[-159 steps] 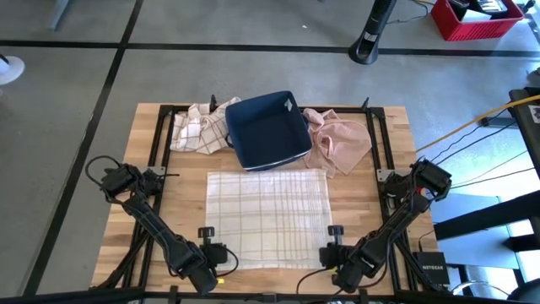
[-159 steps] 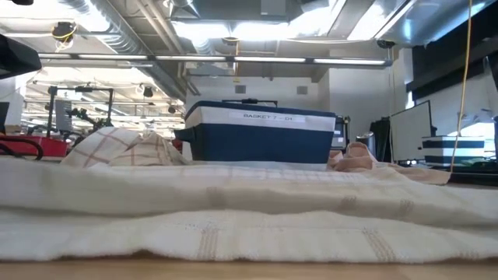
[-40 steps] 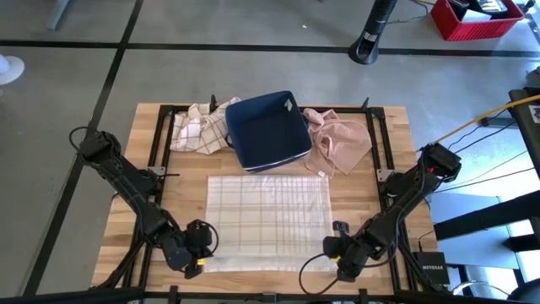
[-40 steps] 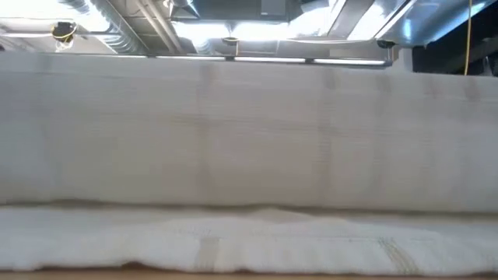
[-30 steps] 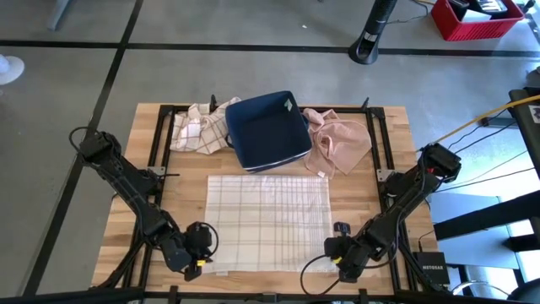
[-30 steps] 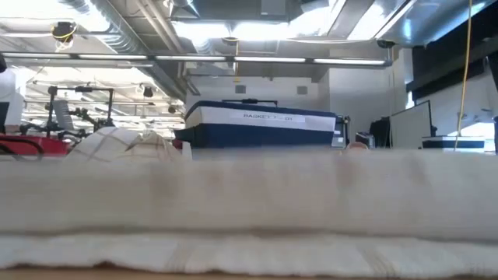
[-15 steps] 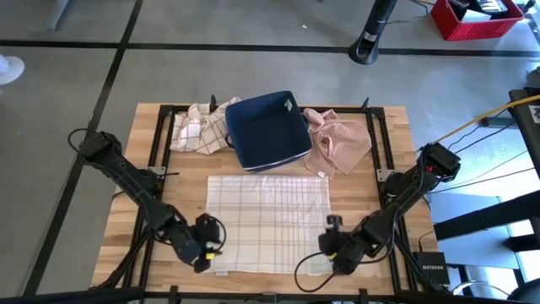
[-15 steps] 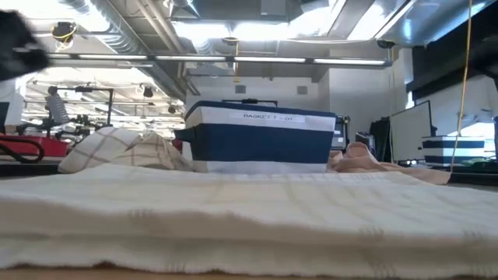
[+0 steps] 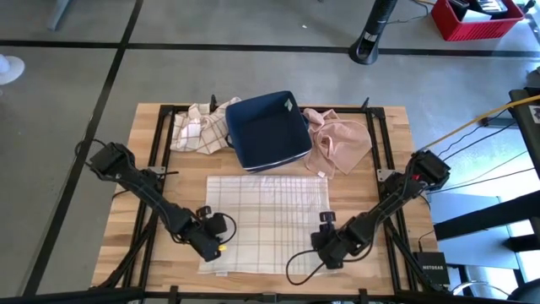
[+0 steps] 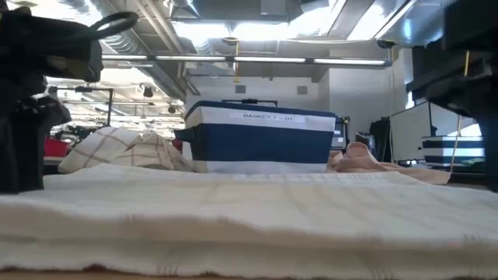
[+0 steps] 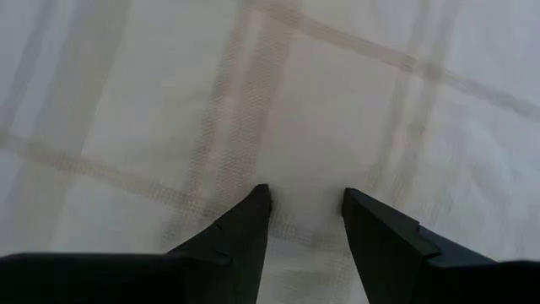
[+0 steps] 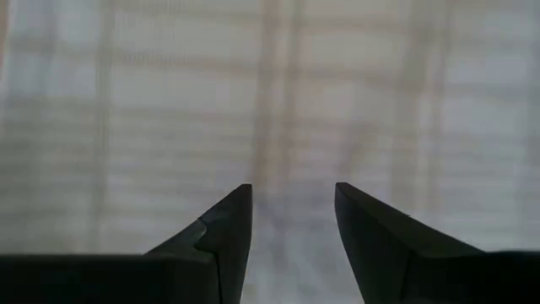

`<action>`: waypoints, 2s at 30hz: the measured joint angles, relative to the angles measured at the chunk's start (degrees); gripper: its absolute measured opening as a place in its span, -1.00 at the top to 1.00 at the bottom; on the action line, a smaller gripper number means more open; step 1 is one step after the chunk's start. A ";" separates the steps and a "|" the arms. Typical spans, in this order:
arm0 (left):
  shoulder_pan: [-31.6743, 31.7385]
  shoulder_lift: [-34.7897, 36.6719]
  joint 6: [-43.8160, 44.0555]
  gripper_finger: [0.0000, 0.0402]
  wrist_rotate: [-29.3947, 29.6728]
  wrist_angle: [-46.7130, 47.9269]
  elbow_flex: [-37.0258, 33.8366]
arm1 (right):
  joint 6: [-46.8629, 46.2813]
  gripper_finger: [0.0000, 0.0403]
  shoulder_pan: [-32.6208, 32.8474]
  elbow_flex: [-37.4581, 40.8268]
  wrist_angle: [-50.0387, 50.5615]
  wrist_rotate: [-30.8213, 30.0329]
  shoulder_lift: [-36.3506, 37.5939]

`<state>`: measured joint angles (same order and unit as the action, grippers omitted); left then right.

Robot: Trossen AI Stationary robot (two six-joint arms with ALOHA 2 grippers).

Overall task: Fold towel
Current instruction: Fold the white with gray pattern towel on the table

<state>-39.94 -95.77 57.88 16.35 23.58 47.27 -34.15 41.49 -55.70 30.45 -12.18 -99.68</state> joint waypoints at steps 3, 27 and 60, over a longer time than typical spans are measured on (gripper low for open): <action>-0.27 0.68 0.23 0.26 -1.74 -0.56 -0.11 | -1.67 0.14 0.11 0.00 2.27 3.64 -0.22; 6.88 3.05 -14.15 0.26 0.46 3.82 0.24 | 12.06 0.14 -10.93 4.63 -10.87 1.15 3.74; 6.43 2.93 -14.53 0.26 2.81 6.61 4.68 | 16.52 0.14 -12.60 2.97 -8.76 3.60 8.33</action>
<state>-33.51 -92.84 43.35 19.15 30.19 51.94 -17.64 28.89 -52.73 21.69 -8.58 -91.35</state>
